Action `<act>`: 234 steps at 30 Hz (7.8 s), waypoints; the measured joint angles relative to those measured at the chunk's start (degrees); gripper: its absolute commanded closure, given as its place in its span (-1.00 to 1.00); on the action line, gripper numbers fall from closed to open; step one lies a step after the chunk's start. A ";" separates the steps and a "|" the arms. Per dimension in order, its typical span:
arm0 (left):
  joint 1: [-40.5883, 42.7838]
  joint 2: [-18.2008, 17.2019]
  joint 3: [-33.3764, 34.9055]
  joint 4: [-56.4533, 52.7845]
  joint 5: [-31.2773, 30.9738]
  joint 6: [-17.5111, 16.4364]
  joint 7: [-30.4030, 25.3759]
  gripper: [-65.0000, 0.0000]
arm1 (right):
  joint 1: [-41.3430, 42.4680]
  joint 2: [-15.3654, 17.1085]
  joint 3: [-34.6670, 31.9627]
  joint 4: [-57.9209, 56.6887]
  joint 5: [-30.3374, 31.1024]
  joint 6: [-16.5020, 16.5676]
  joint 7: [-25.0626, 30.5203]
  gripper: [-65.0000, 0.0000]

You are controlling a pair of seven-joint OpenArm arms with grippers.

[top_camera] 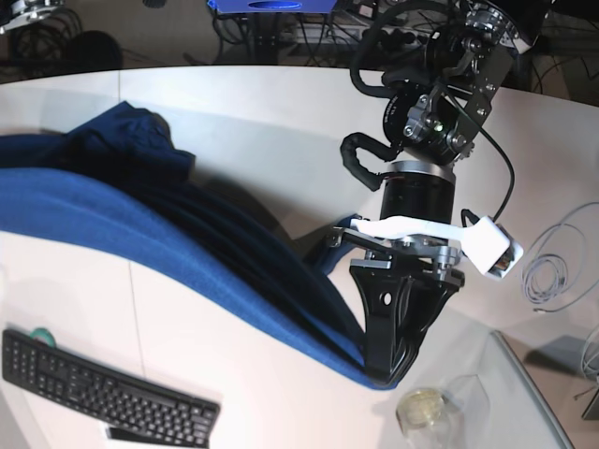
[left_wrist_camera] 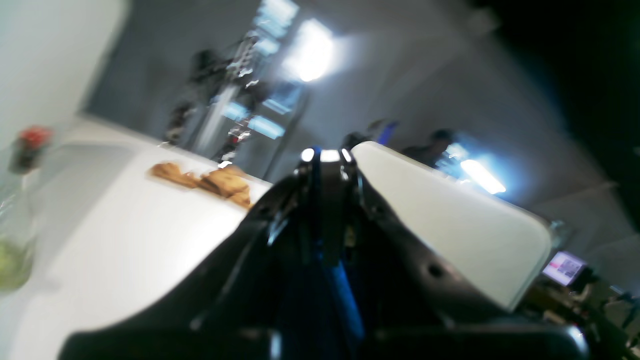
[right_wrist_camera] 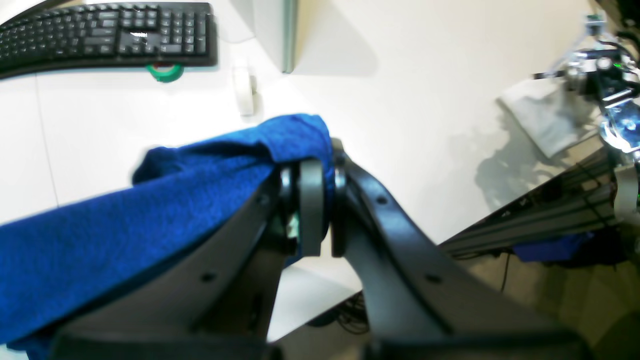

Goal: Layout the t-shirt on the table in an organized manner, then fold the t-shirt properly
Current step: 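Lift the shirt edge with the left gripper and sweep it over the shirt, then release the shirt with both grippers and raise them clear, then grasp the shirt hem corners with both grippers, then pull the hem corners apart with both grippers to spread the shirt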

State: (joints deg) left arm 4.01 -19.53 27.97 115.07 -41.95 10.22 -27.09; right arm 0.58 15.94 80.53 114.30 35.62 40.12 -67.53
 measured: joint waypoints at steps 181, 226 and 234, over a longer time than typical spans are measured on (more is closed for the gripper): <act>-9.31 6.23 2.97 -55.95 10.12 7.72 15.72 -1.00 | 25.70 -7.78 -51.93 -82.27 -35.54 -12.26 48.87 1.00; 21.40 -0.94 -18.67 -15.58 9.14 6.32 46.71 1.00 | -3.61 -15.02 -48.70 -29.16 -33.46 -9.51 6.97 0.21; 22.62 -1.44 -19.02 -15.65 10.21 7.61 45.81 1.00 | -5.73 -12.87 -48.19 -17.46 -34.53 -10.54 20.13 -0.44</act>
State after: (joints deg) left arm 26.63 -20.97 8.95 99.42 -31.75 17.82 18.72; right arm -5.15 3.07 32.34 96.84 1.08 29.58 -47.40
